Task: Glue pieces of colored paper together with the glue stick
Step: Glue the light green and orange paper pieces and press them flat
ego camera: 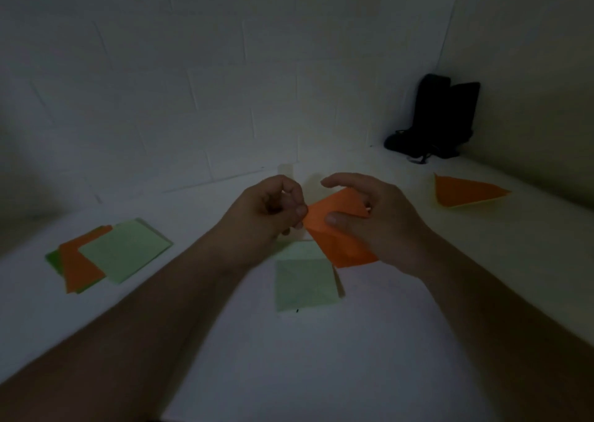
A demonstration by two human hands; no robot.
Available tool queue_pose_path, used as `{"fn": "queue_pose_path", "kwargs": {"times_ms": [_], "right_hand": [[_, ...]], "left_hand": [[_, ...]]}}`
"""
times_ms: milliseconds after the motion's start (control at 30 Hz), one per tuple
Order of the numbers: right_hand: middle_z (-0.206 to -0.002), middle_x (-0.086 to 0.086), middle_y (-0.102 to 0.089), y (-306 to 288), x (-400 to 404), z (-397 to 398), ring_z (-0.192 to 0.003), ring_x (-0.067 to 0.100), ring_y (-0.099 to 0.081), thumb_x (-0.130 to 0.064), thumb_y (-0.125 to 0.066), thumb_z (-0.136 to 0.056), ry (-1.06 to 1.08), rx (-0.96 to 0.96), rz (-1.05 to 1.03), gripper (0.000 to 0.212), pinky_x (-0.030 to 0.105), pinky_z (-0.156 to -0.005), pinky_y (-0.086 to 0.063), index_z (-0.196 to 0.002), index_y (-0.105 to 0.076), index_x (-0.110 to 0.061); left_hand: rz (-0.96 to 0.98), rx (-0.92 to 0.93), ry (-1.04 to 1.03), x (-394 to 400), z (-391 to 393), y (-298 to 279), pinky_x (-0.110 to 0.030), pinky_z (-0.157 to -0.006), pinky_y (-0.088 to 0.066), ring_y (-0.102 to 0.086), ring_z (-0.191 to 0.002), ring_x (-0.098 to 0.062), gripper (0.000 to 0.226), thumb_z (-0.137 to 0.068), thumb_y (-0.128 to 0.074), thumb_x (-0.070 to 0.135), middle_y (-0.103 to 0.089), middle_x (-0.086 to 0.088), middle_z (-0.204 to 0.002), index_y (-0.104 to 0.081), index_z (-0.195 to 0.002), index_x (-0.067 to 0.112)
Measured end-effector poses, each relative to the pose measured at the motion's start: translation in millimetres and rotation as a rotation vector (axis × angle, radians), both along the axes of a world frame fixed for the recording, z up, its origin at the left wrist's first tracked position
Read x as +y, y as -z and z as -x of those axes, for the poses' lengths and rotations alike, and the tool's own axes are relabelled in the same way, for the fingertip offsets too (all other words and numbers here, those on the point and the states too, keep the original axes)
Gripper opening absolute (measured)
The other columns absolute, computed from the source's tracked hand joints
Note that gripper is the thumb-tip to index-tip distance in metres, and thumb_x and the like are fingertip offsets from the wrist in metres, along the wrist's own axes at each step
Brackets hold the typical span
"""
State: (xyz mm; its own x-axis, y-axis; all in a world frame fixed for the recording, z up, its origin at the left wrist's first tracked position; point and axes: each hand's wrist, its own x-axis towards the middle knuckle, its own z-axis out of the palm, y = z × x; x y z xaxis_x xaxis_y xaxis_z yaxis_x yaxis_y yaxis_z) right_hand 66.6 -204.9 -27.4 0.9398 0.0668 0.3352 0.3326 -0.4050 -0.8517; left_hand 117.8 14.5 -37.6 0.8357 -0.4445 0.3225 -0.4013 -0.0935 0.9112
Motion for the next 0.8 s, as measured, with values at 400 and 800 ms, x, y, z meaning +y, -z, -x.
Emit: {"fn": "queue_pose_path", "kwargs": {"times_ms": [400, 800], "right_hand": [[-0.112, -0.032, -0.063, 2.0, 5.7, 8.3, -0.096, -0.004, -0.063, -0.017, -0.097, -0.063, -0.123, 0.092, 0.047, 0.057, 0.018, -0.067, -0.056, -0.104, -0.07, -0.046], [-0.118, 0.005, -0.065, 17.4, -42.8, -21.3, -0.082, 0.018, -0.061, -0.011, -0.092, -0.072, 0.308, 0.126, -0.108, 0.047, 0.022, -0.056, -0.048, -0.102, -0.068, -0.038]], "left_hand": [[0.283, 0.35, 0.103, -0.2, 4.2, -5.9, -0.023, -0.078, -0.06, -0.072, -0.08, -0.013, 0.037, -0.099, -0.046, -0.014, -0.075, -0.005, -0.083, -0.076, -0.092, 0.007], [-0.112, -0.033, -0.522, 20.7, -17.9, -3.9, -0.024, -0.062, -0.049, -0.063, -0.07, -0.007, 0.034, -0.093, -0.061, 0.004, -0.072, 0.001, -0.101, -0.076, -0.085, 0.033]]}}
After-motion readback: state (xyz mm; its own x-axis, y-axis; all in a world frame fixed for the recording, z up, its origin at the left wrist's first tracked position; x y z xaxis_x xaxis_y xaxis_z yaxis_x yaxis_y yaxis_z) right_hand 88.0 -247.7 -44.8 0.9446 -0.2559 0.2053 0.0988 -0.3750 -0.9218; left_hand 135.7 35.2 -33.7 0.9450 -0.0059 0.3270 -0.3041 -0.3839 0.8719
